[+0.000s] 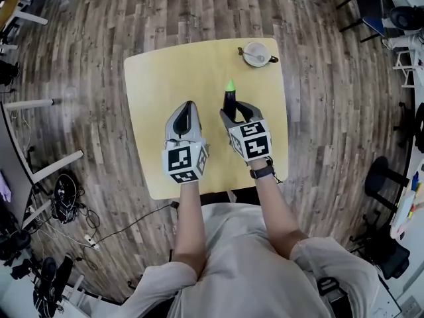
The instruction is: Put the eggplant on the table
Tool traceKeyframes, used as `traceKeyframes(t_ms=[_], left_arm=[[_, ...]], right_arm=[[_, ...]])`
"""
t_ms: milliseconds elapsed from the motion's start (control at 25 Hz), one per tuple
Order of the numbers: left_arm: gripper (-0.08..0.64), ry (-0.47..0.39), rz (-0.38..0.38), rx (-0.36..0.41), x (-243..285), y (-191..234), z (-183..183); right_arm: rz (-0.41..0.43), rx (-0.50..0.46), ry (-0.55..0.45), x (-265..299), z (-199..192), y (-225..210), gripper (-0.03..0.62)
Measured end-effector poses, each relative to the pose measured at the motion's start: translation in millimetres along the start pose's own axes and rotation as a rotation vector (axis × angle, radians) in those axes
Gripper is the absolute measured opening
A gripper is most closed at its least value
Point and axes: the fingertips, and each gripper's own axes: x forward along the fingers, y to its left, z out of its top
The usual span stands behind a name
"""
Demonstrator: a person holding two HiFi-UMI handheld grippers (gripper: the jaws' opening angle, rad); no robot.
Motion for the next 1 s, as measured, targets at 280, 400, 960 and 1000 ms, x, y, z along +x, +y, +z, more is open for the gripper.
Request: traceKeyframes(t_ms=[280, 400, 960, 1000], left_arm=[[0.008, 0.047, 0.0, -0.037, 17, 16, -29], [0.008, 0.062, 0.001, -0.051, 22, 22, -40], [0.008, 0.097, -0.013, -0.088, 26, 23, -63], [0.008, 0.096, -0.012, -0.085, 25, 23, -61]], right_arm=[[0.014, 0.023, 0.098, 40, -30, 1, 0.196], [0.021, 0.043, 0.127, 55, -41, 1, 0.195], [0.042, 0.067, 0.182, 90, -54, 6, 0.186], [0.041, 0.066, 0.184, 90, -54, 6, 0.186]])
